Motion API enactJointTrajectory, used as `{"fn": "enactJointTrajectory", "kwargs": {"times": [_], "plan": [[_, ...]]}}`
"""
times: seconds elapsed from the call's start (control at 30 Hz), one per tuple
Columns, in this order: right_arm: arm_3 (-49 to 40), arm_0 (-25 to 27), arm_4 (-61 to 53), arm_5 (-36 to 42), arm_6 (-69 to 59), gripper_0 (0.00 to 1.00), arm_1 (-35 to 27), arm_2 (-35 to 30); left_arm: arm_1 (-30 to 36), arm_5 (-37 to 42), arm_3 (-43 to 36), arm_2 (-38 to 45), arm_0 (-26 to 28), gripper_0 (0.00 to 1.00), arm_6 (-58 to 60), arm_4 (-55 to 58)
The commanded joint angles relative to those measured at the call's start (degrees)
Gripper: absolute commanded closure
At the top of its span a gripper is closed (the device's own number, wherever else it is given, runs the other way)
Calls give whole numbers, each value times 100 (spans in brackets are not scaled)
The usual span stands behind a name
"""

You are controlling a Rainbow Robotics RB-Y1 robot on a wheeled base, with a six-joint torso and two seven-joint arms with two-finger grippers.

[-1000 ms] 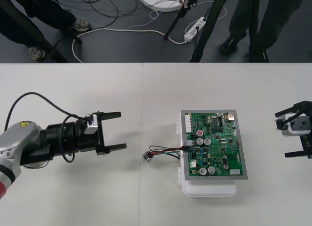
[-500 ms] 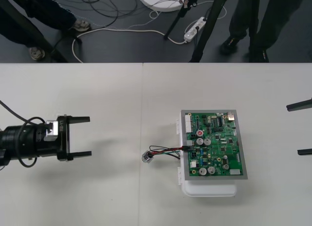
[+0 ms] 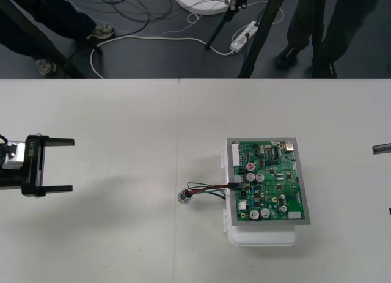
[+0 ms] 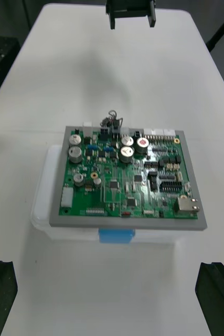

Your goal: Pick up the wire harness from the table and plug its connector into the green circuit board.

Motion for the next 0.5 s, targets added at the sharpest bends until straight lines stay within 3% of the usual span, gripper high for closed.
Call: {"fn": "enactJointTrajectory", "kwargs": {"times": [0.03, 0.5], "plan": [[-87, 69, -114, -99, 91, 0, 143, -195, 572, -308, -734, 386, 444, 0, 1120, 318], [-676, -168, 589, 323, 3, 0, 706, -2, 1240, -308, -1709, 579, 594, 0, 2096, 1117]]}}
